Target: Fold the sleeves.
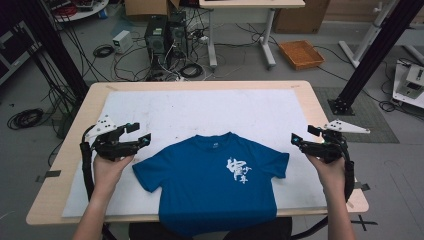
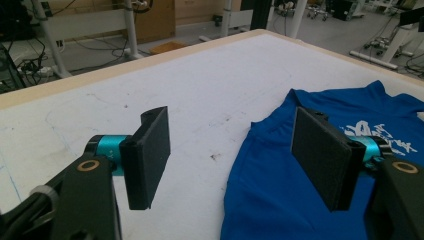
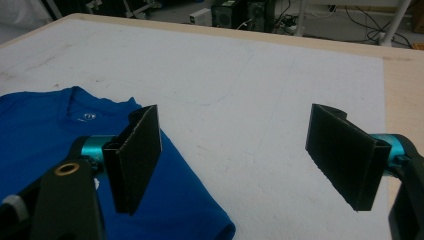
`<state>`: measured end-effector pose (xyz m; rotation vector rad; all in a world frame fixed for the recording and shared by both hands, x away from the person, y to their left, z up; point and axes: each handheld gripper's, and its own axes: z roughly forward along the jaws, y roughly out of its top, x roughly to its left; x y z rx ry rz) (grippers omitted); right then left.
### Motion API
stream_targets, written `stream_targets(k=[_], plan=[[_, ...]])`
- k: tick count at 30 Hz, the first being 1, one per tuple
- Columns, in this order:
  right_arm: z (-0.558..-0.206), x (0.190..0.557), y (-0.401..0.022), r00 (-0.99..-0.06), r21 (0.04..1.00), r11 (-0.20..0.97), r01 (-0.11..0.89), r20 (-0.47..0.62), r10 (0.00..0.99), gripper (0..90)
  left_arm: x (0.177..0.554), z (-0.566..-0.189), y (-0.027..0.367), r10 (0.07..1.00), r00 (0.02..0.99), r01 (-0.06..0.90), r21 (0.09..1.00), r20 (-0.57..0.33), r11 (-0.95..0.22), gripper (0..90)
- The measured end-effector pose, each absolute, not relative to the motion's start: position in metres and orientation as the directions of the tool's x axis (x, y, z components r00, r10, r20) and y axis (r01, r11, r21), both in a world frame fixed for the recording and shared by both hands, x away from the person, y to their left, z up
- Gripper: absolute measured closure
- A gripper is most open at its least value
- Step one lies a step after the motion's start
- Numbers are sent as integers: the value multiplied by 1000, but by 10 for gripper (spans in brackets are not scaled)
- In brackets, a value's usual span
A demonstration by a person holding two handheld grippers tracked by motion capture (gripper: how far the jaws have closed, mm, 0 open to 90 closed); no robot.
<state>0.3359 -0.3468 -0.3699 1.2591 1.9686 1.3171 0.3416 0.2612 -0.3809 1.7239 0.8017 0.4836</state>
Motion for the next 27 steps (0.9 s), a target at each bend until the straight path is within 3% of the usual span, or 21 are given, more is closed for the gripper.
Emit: stream_targets(k=[17, 27], plan=[[-371, 339, -350, -467, 892, 103, 440, 129, 875, 221, 336, -390, 272, 721, 690, 310, 927, -66, -211, 323], [-371, 341, -347, -467, 892, 100, 440, 132, 874, 221, 325, -409, 294, 730, 664, 412, 894, -162, -176, 327]])
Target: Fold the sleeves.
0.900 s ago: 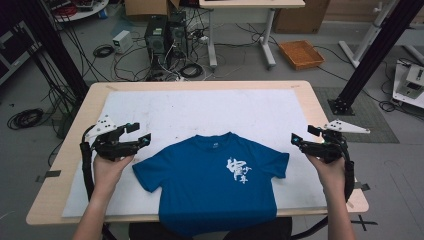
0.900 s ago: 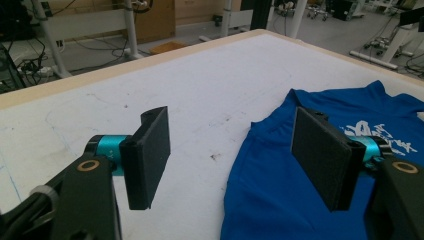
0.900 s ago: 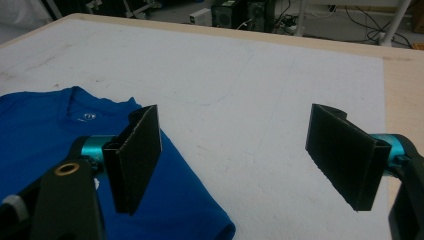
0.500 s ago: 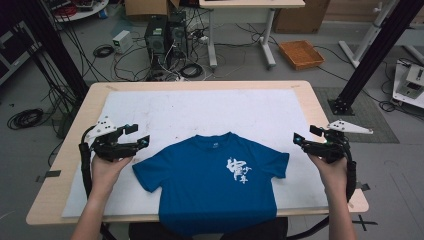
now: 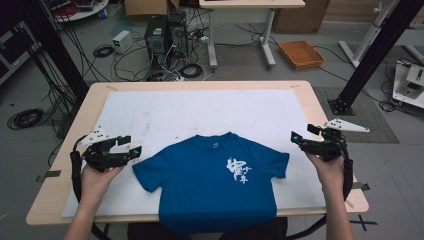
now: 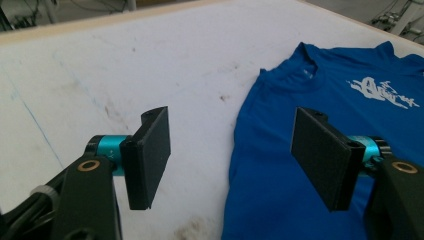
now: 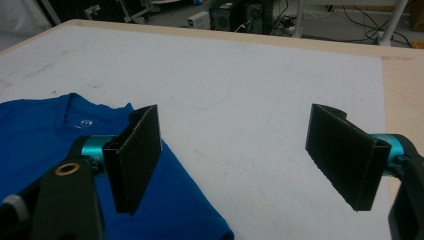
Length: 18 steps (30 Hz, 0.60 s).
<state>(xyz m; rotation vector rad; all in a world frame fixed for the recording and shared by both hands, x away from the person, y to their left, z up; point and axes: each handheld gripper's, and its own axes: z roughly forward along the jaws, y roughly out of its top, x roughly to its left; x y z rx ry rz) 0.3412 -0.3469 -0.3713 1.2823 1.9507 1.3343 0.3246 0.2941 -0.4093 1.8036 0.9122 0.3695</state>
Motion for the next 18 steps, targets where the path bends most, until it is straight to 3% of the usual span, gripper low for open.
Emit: stream_targets(k=[6, 18], plan=[[-370, 340, -348, -460, 895, 93, 436, 133, 878, 224, 316, -425, 303, 729, 653, 462, 870, -203, -172, 338], [-370, 339, -350, -455, 897, 89, 432, 132, 881, 232, 314, -443, 307, 749, 603, 586, 789, -275, -182, 565]])
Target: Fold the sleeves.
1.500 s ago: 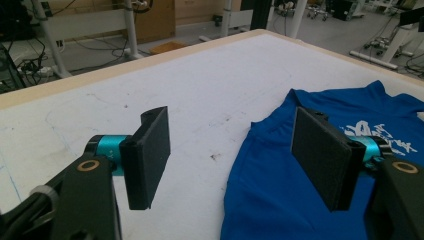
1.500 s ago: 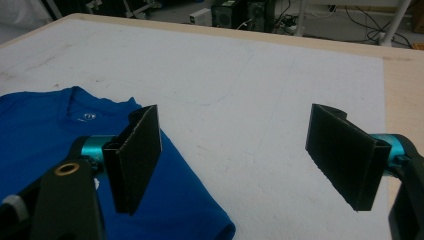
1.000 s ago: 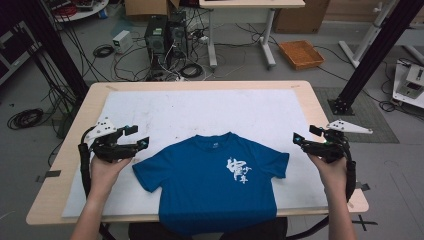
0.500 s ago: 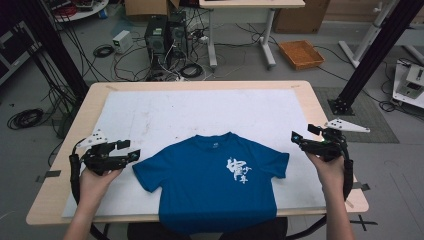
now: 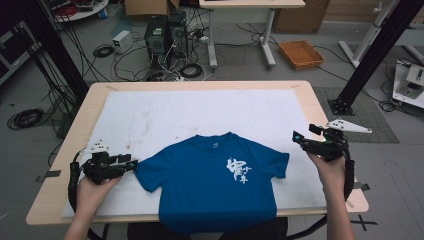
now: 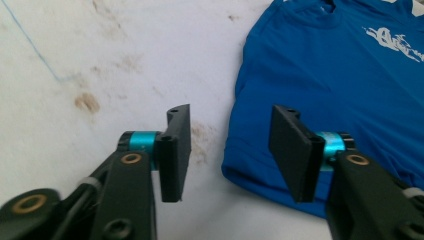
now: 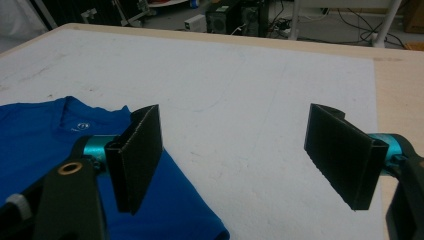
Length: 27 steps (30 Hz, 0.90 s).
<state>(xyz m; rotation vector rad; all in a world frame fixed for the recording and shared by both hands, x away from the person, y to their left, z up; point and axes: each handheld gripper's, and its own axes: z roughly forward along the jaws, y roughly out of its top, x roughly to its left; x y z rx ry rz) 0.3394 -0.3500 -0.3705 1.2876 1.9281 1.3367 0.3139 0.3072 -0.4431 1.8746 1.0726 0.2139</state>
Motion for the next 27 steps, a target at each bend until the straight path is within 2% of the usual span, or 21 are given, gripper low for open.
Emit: stream_targets(k=[4, 9, 10, 17, 22, 26, 27], plan=[[-371, 340, -350, -456, 897, 89, 433, 132, 880, 234, 315, -448, 309, 745, 592, 621, 763, -306, -180, 647], [-371, 340, -350, -457, 899, 90, 429, 130, 880, 237, 316, -449, 308, 746, 590, 628, 757, -309, -183, 707], [-370, 339, -350, -457, 900, 91, 427, 128, 880, 238, 316, -449, 309, 748, 587, 631, 754, -310, -183, 755], [-370, 339, -350, -456, 899, 89, 428, 130, 880, 241, 316, -449, 309, 733, 585, 647, 745, -347, -163, 870], [-370, 339, -350, -456, 900, 89, 427, 129, 881, 242, 315, -443, 307, 696, 602, 641, 757, -391, -128, 881], [-369, 339, -350, -456, 902, 88, 424, 129, 880, 242, 315, -431, 297, 671, 633, 614, 779, -386, -132, 883], [-369, 339, -350, -455, 901, 85, 426, 132, 880, 242, 316, -414, 278, 628, 682, 578, 803, -376, -147, 882]])
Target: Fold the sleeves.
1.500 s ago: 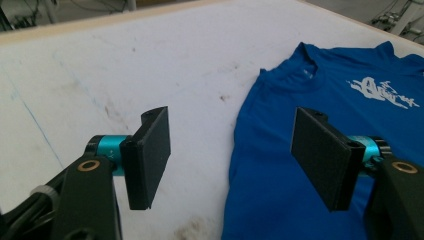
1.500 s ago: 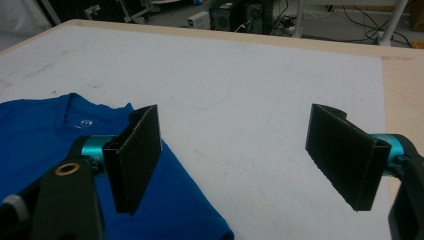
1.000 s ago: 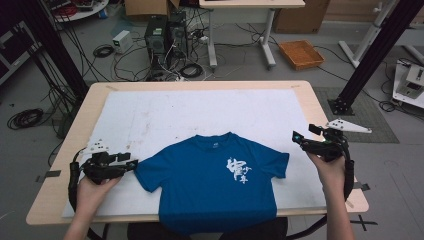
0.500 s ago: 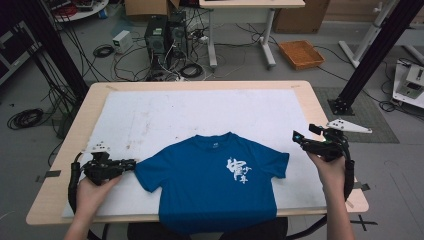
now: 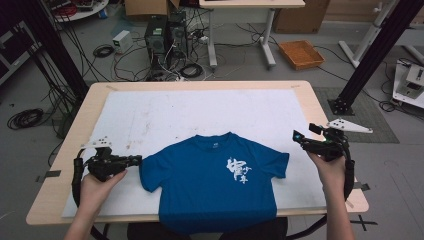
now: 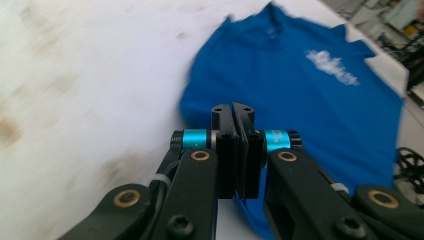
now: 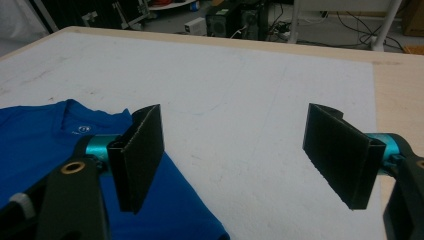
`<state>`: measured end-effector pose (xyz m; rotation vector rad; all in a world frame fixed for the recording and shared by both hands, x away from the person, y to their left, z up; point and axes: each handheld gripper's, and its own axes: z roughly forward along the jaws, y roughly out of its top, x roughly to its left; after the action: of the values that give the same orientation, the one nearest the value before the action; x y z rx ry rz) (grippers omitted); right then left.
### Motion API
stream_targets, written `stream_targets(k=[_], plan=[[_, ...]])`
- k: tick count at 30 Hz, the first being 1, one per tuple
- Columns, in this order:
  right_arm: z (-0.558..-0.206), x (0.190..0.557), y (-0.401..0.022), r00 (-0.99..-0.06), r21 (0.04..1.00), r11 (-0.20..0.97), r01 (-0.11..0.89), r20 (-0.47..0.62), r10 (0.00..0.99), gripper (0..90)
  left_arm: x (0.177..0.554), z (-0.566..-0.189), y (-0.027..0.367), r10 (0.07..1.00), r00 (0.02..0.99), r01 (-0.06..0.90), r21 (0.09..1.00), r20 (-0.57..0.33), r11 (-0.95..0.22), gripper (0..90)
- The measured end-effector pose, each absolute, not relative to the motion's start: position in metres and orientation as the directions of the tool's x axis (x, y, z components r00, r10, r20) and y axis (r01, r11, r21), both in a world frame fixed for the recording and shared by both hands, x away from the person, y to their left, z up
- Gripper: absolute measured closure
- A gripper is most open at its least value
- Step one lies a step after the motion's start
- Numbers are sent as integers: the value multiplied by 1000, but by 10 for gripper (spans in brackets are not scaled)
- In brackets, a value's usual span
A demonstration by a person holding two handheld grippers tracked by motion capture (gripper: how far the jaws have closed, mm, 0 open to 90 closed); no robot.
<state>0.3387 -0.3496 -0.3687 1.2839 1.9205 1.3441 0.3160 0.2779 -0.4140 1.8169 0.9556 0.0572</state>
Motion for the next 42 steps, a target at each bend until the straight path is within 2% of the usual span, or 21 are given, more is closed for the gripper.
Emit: stream_targets(k=[4, 9, 16, 21, 22, 23, 24, 29, 31, 35, 36, 37, 42], plan=[[-368, 339, -350, -456, 903, 82, 421, 133, 880, 245, 318, -396, 249, 576, 730, 542, 825, -367, -161, 883], [-368, 339, -350, -456, 903, 81, 421, 134, 880, 245, 325, -393, 214, 531, 743, 553, 821, -408, -142, 883], [-367, 337, -353, -447, 904, 74, 420, 135, 885, 247, 350, -406, 143, 519, 741, 584, 790, -427, -184, 883], [-368, 337, -355, -444, 904, 76, 421, 133, 886, 249, 359, -421, 124, 512, 748, 590, 777, -423, -221, 882], [-369, 337, -355, -445, 904, 74, 422, 135, 885, 249, 359, -422, 122, 507, 757, 577, 786, -412, -222, 874], [-369, 337, -356, -444, 903, 75, 424, 135, 886, 249, 360, -422, 121, 506, 765, 562, 797, -398, -223, 729], [-370, 337, -356, -443, 902, 74, 426, 136, 886, 249, 359, -421, 121, 512, 770, 544, 810, -380, -218, 641], [-372, 336, -357, -446, 898, 85, 433, 131, 885, 274, 351, -406, 144, 567, 790, 408, 890, -232, -204, 508], [-373, 335, -356, -447, 895, 89, 437, 131, 885, 288, 349, -403, 150, 579, 789, 387, 899, -206, -207, 496], [-381, 335, -353, -470, 870, 138, 472, 117, 875, 407, 347, -396, 183, 642, 754, 332, 922, -135, -197, 480], [-384, 335, -353, -473, 863, 142, 485, 122, 872, 436, 347, -395, 202, 674, 726, 333, 927, -135, -174, 479], [-387, 336, -353, -475, 854, 144, 500, 132, 870, 459, 347, -395, 202, 674, 726, 333, 927, -135, -174, 480], [-408, 343, -355, -452, 804, 115, 584, 204, 868, 542, 351, -396, 251, 736, 652, 353, 932, -181, -83, 479]])
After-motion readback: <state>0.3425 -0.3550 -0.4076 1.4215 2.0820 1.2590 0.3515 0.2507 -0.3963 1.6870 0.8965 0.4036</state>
